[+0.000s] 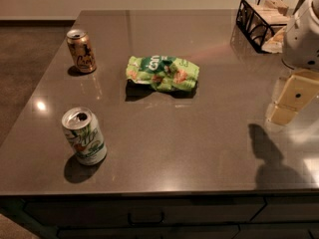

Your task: Move green rice chip bag near 7up can

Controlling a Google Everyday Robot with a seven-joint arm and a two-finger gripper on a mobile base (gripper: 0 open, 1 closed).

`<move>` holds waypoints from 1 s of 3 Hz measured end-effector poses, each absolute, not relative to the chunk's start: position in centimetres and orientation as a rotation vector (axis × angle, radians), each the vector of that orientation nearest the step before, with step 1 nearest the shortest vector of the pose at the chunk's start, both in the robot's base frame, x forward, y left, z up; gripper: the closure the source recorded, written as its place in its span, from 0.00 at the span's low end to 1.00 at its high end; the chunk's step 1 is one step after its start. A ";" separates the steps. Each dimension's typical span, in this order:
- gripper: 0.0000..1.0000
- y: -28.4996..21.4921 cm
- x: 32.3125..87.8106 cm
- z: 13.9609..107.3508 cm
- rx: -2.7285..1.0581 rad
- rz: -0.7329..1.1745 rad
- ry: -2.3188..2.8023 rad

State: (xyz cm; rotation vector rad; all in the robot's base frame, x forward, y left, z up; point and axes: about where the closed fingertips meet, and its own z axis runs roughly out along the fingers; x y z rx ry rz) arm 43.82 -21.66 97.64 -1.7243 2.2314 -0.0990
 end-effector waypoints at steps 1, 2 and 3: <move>0.00 -21.6 43.9 97.7 -1.723 -0.101 2.230; 0.00 -20.5 46.4 97.6 -1.713 -0.081 2.217; 0.00 -18.5 50.3 96.9 -1.719 -0.059 2.211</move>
Offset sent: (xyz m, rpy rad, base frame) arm 0.0608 0.0266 -0.0054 0.0494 0.0045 0.0045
